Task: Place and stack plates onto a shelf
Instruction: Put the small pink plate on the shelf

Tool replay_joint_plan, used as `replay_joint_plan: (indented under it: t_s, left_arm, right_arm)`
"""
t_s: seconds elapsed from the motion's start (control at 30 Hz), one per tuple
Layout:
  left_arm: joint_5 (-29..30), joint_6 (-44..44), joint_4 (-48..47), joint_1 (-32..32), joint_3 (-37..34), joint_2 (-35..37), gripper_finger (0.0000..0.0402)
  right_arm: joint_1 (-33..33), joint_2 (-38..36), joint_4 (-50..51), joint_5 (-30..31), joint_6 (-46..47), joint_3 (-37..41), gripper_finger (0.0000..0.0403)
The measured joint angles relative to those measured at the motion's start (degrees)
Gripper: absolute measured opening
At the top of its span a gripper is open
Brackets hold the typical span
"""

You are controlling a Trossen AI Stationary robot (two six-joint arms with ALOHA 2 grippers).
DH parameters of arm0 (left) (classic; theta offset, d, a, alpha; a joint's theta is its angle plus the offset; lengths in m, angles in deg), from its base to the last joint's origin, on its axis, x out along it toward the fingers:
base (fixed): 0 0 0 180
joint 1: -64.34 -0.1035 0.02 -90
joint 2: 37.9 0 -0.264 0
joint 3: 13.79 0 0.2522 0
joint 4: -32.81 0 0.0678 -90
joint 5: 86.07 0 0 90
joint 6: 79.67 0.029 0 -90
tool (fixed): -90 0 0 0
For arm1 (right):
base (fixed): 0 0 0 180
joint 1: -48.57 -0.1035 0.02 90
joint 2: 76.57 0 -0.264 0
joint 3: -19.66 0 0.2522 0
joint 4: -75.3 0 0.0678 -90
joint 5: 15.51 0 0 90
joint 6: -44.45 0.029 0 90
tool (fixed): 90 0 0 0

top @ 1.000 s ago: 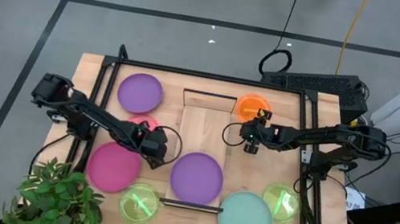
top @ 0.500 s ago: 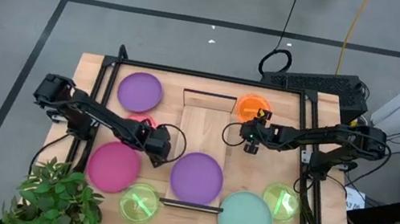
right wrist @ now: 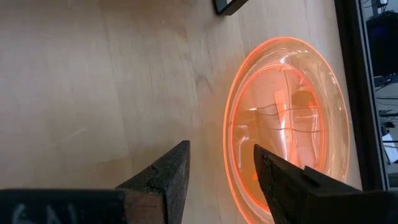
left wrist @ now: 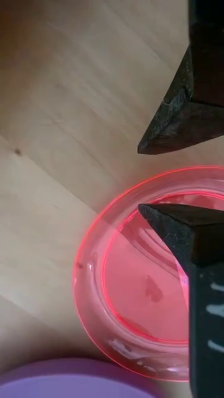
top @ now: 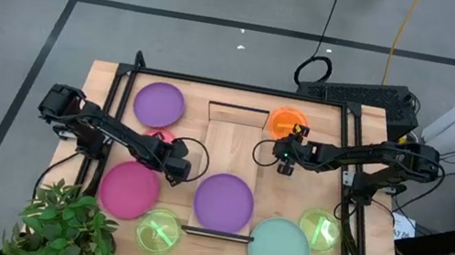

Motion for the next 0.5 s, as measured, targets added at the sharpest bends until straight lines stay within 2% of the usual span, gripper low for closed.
replay_joint_plan:
  t_s: [0.27, 0.5]
  left_arm:
    - [-0.74, -0.60, 1.54, -1.48, -3.49, 0.00, 0.0145]
    - [-0.64, 0.57, 1.89, -1.68, -3.78, 0.02, 0.0145]
  right_arm:
    - [0.00, 0.00, 0.00, -0.05, 0.00, 0.00, 0.0160]
    - [0.00, 0.00, -0.05, -0.02, -0.25, 0.02, 0.0160]
